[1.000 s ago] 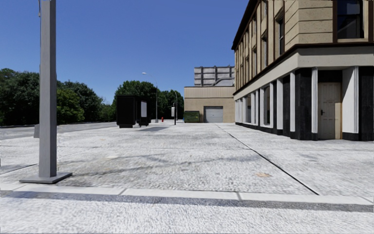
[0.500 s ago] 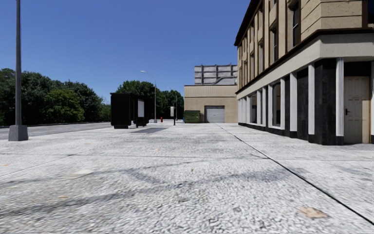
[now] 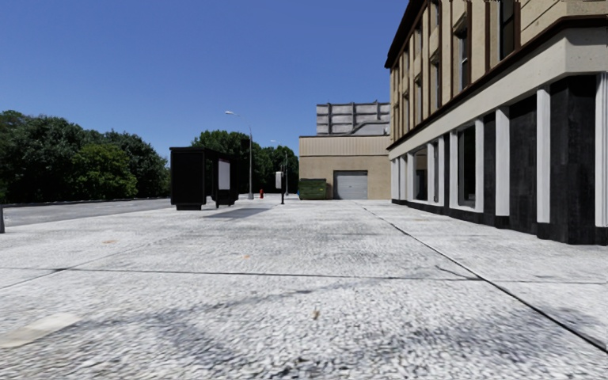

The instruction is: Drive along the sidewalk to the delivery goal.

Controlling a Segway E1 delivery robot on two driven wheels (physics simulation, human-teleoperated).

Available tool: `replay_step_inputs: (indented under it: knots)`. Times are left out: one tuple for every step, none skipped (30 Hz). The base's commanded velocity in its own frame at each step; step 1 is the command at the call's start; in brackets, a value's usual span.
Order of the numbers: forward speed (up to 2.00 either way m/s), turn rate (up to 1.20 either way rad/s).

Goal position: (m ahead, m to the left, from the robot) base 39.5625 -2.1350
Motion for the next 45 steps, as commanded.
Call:
replay_step_inputs:
  knots:
    - [1.53,0.0]
    - [1.53,0.0]
    - [1.53,0.0]
    - [1.53,0.0]
    - [1.53,0.0]
    - [1.53,0.0]
    - [1.53,0.0]
    - [1.53,0.0]
    - [1.53,0.0]
    - [1.53,0.0]
    - [1.53,0.0]
    - [1.53,0.0]
    - [1.53,0.0]
    - [1.53,0.0]
    - [1.53,0.0]
    - [1.53,0.0]
    - [1.53,0.0]
    - [1.53,0.0]
    - [1.53,0.0]
    - [1.53,0.0]
    - [1.53,0.0]
    - [1.53,0.0]
    - [1.53,0.0]
    - [1.53,0.0]
    - [1.53,0.0]
    - [1.53,0.0]
    - [1.53,0.0]
    - [1.53,0.0]
    - [1.53,0.0]
    - [1.53,0.0]
    - [1.53,0.0]
    - [1.56,0.0]
    - [2.0,0.0]
    - [2.0,0.0]
    - [2.0,0.0]
    - [2.0,0.0]
    - [2.0,0.0]
    - [2.0,0.0]
    - [2.0,0.0]
    - [2.0,0.0]
    - [2.0,0.0]
    - [2.0,0.0]
    - [2.0,0.0]
    - [2.0,0.0]
    - [2.0,0.0]
